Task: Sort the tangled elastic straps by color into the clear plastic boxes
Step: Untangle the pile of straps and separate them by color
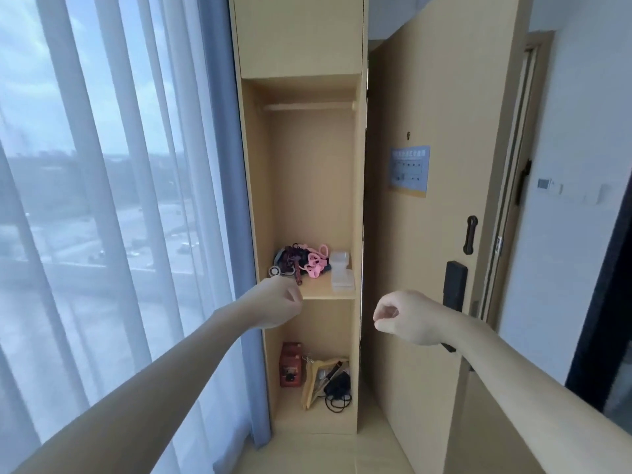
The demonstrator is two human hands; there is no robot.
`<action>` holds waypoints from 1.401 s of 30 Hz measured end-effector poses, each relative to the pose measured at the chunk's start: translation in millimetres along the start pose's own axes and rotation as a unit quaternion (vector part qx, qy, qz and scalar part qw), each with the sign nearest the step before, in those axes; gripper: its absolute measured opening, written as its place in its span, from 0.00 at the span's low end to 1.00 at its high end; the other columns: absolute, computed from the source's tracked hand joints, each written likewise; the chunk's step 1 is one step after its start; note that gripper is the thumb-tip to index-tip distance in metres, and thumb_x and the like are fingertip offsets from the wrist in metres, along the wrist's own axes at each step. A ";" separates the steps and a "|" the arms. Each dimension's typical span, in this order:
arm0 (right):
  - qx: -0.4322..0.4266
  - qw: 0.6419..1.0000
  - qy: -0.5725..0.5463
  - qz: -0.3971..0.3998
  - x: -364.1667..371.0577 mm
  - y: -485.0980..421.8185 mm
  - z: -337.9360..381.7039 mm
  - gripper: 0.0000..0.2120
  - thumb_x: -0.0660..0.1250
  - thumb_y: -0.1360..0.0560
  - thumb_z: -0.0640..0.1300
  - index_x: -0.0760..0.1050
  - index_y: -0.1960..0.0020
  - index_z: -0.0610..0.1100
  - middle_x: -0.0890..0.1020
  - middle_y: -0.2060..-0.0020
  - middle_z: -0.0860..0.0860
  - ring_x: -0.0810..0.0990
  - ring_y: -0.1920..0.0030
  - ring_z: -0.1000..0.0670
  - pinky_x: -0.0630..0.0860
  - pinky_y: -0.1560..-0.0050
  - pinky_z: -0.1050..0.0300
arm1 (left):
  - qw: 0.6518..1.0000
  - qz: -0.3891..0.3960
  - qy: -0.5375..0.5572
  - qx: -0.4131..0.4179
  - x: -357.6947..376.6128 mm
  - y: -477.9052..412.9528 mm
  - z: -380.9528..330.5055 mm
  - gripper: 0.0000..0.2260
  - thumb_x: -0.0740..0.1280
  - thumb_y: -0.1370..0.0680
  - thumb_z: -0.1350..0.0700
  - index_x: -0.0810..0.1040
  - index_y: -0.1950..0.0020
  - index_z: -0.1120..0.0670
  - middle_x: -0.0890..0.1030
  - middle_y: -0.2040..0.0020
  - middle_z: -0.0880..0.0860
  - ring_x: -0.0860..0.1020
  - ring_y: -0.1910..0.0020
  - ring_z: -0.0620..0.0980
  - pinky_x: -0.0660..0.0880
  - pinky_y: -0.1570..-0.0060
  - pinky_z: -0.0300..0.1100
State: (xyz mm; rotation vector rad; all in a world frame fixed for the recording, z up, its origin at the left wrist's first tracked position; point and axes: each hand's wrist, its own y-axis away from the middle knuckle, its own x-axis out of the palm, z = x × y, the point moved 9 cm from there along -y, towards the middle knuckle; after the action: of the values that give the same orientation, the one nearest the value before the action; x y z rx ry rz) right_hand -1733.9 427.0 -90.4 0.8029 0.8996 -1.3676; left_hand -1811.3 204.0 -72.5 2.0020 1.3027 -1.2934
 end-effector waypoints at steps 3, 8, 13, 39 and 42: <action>0.025 0.999 0.008 0.021 5.1 -54.6 -21.5 0.06 0.66 0.21 0.51 0.80 0.49 0.50 0.80 0.49 0.56 0.78 0.47 0.54 0.77 0.45 0.55 | 1.000 -0.001 0.003 -0.013 3.2 -46.3 36.0 0.09 0.63 0.23 0.56 0.82 0.48 0.51 0.81 0.50 0.44 0.79 0.49 0.45 0.78 0.50 0.41; 0.015 1.000 -0.020 0.018 13.1 -167.1 -44.8 0.05 0.67 0.22 0.51 0.80 0.51 0.51 0.81 0.51 0.56 0.80 0.49 0.55 0.76 0.50 0.59 | 0.997 -0.035 0.037 -0.053 -4.3 -124.5 102.4 0.07 0.63 0.24 0.57 0.82 0.54 0.52 0.82 0.57 0.45 0.81 0.57 0.45 0.74 0.62 0.36; -0.013 0.998 -0.037 0.043 33.8 -290.8 -66.2 0.04 0.68 0.23 0.52 0.80 0.54 0.53 0.80 0.51 0.58 0.79 0.50 0.57 0.75 0.50 0.59 | 0.996 -0.022 0.037 -0.079 7.0 -213.6 155.6 0.08 0.63 0.24 0.57 0.83 0.53 0.54 0.82 0.55 0.49 0.82 0.55 0.50 0.78 0.61 0.41; -0.021 0.996 -0.071 0.059 82.1 -765.1 -148.0 0.05 0.67 0.22 0.42 0.81 0.54 0.47 0.84 0.60 0.51 0.83 0.55 0.47 0.79 0.50 0.52 | 0.983 0.004 0.129 -0.130 57.0 -644.7 387.0 0.10 0.60 0.23 0.59 0.80 0.48 0.52 0.84 0.53 0.53 0.84 0.56 0.56 0.82 0.56 0.52; -0.003 0.994 -0.056 0.090 104.2 -816.3 -156.7 0.07 0.67 0.22 0.43 0.80 0.57 0.53 0.84 0.59 0.54 0.83 0.55 0.51 0.79 0.51 0.55 | 0.974 0.011 0.157 -0.162 73.2 -696.9 434.6 0.08 0.62 0.22 0.60 0.80 0.49 0.55 0.84 0.59 0.53 0.82 0.64 0.48 0.78 0.65 0.41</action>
State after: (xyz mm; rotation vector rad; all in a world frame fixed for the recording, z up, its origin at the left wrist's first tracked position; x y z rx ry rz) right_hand -2559.5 474.5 -224.7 0.7755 0.7259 -1.2375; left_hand -2615.1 245.7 -251.4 2.0284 1.5137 -0.7115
